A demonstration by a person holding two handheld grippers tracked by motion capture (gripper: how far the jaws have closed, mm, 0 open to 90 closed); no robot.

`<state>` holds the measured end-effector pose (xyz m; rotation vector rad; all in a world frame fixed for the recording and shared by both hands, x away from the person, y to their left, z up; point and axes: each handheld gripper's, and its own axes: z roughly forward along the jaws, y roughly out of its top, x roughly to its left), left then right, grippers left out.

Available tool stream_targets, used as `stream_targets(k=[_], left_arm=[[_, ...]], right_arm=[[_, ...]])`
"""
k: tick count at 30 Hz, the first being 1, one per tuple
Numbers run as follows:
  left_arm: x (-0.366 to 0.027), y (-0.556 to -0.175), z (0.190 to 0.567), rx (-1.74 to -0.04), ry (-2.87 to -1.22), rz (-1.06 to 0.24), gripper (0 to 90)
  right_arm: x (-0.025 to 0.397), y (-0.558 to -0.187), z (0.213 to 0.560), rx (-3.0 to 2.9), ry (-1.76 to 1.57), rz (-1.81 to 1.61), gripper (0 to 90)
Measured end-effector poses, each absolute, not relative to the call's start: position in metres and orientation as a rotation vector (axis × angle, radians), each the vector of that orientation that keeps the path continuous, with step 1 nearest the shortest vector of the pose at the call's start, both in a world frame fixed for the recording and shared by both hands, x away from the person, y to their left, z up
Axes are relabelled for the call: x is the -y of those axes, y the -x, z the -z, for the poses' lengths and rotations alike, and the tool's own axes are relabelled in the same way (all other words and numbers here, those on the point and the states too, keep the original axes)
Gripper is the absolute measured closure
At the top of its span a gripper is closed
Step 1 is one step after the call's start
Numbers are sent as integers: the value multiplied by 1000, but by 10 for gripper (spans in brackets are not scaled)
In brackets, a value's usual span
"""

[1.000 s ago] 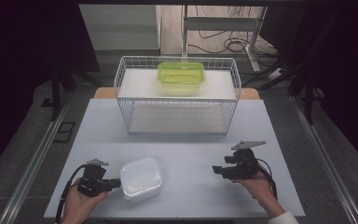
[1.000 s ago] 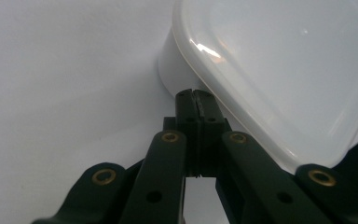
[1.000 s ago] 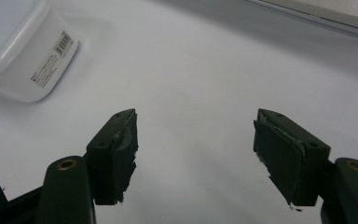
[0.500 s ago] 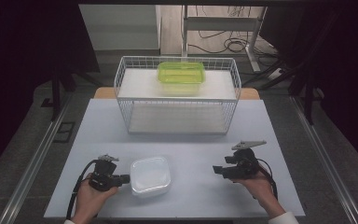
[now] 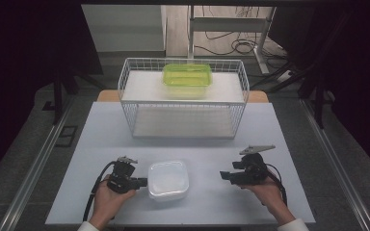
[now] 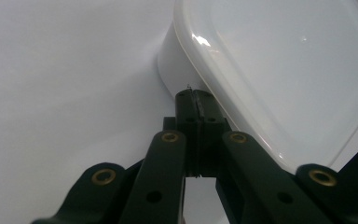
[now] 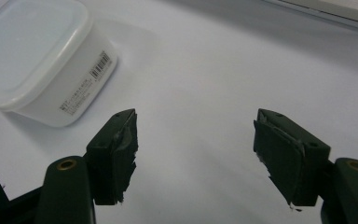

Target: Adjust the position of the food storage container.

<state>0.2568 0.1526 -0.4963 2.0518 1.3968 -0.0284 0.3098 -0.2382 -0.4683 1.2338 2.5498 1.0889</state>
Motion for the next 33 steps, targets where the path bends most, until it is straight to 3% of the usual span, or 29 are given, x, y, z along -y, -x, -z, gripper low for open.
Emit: stream_targets(k=[14, 28, 30, 33], left_arm=[[-124, -273, 500, -1352, -2066, 73, 898], [-132, -275, 498, -1344, -2028, 78, 893], [-140, -274, 496, -1344, -2004, 68, 873], [-151, -271, 491, -1348, -1955, 46, 774]], right_arm=[[238, -309, 468, -2558, -1240, -1093, 300], [239, -308, 466, -2553, -1276, -1151, 298], [239, -308, 464, -2544, -1295, -1185, 298], [239, -307, 463, -2535, -1308, -1216, 288]])
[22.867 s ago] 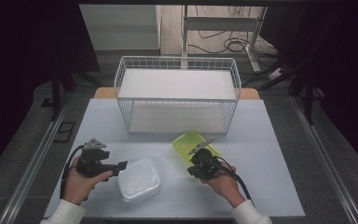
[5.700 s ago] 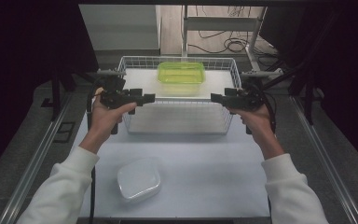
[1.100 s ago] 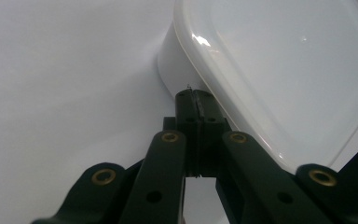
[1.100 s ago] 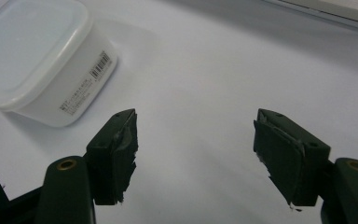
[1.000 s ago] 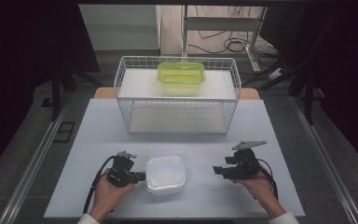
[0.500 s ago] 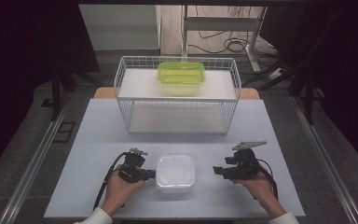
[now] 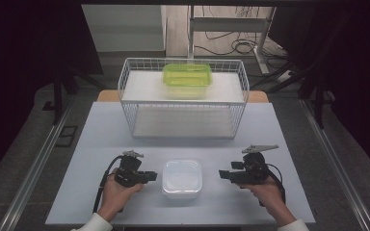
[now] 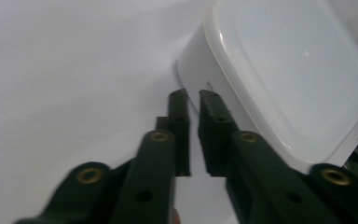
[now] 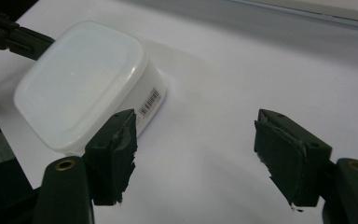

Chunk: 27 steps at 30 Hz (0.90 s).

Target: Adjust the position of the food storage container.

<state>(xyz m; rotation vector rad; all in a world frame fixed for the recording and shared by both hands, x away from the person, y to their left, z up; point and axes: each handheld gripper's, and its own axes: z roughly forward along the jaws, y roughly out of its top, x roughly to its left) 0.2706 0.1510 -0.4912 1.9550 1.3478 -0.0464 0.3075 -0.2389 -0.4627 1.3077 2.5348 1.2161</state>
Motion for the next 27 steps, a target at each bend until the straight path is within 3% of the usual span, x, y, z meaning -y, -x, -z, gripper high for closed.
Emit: stream_targets(k=[4, 8, 15, 27], left_arm=[[-160, -269, 486, -1366, -1911, 36, 513], [-166, -266, 482, -1352, -1898, 33, 380], [-166, -261, 477, -1316, -1905, 9, 326], [-170, -259, 474, -1318, -1846, 30, 325]], right_arm=[[238, -307, 463, -2523, -1316, -1231, 279], [237, -307, 465, -2525, -1317, -1242, 272], [239, -305, 464, -2476, -1364, -1313, 257], [234, -303, 465, -2525, -1354, -1335, 254]])
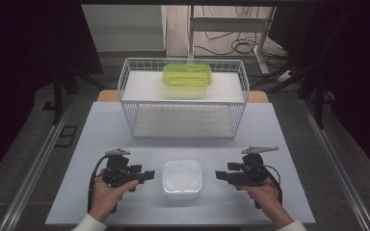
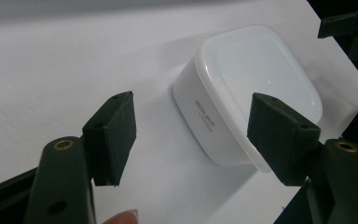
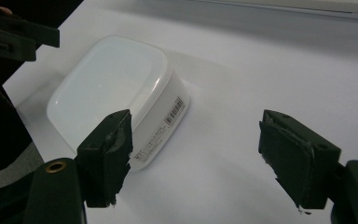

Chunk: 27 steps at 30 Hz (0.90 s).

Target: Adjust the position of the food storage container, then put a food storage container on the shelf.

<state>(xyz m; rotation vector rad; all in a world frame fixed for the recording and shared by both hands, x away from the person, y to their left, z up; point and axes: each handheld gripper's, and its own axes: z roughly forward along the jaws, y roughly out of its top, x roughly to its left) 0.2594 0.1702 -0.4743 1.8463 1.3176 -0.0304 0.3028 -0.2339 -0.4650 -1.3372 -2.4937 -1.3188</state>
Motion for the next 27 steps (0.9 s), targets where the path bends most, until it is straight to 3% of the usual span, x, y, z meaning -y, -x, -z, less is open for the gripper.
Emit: stream_targets(k=[14, 19, 27], left_arm=[[-165, -268, 476, -1296, -1805, 134, 330], [-161, -274, 479, -1298, -1776, 220, 326], [-157, -279, 483, -1301, -1787, 248, 336]], right_arm=[[225, -299, 465, 2462, 1342, 1325, 265], [215, -303, 460, 2397, 1347, 1359, 297], [194, -307, 461, 2362, 1346, 1338, 334]])
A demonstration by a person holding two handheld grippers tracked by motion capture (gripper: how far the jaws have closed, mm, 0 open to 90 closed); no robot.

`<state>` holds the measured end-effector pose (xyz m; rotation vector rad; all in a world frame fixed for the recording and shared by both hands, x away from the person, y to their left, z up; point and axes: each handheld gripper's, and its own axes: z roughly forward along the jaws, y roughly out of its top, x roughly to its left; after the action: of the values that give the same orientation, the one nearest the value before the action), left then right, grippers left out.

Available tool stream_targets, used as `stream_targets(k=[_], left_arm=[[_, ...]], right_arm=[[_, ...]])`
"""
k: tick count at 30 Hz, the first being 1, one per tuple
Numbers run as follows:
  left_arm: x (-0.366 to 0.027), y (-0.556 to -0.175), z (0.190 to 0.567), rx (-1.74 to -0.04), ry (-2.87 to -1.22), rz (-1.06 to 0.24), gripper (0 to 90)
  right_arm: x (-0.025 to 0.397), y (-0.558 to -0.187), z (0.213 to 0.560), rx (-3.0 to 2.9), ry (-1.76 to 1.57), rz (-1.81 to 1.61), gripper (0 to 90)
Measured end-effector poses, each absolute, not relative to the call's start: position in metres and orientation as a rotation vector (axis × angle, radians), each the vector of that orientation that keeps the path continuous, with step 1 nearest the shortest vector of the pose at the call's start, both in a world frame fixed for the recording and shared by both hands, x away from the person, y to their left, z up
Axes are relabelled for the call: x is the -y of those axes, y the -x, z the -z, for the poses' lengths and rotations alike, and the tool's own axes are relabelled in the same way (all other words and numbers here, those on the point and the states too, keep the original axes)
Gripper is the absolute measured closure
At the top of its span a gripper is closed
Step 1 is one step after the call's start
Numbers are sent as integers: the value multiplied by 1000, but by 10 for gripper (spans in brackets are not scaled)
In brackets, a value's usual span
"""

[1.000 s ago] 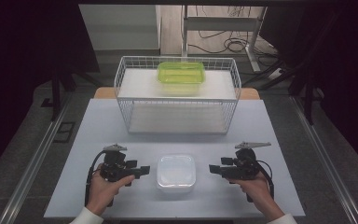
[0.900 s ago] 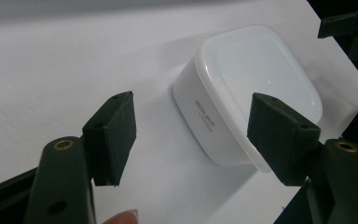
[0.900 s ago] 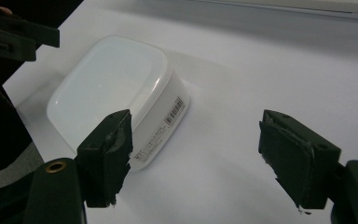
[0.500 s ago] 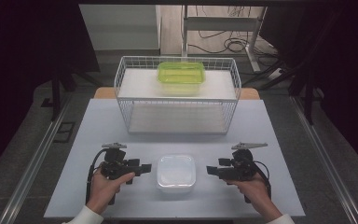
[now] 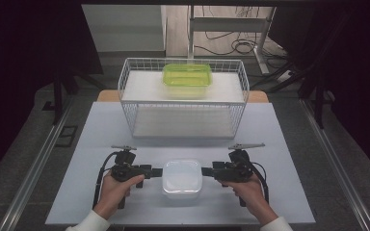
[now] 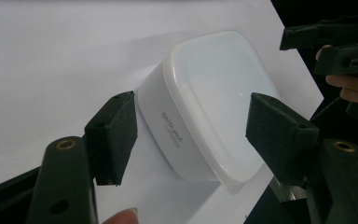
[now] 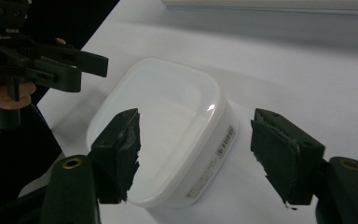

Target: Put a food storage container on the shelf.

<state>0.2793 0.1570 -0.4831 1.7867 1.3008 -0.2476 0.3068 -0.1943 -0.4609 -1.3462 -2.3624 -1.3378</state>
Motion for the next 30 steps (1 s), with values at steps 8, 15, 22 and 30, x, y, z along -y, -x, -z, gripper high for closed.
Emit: stream_targets(k=[8, 15, 22, 30], left_arm=[[-155, -278, 486, -1302, -1770, 276, 364], [-154, -278, 492, -1313, -1744, 345, 427], [-153, -281, 500, -1331, -1735, 366, 508], [-146, -282, 507, -1338, -1707, 448, 673]], right_arm=[[192, -310, 472, 2277, 1342, 1321, 410], [188, -313, 482, 2254, 1332, 1284, 451], [186, -314, 489, 2207, 1327, 1256, 525], [191, -315, 495, 2141, 1354, 1241, 651]])
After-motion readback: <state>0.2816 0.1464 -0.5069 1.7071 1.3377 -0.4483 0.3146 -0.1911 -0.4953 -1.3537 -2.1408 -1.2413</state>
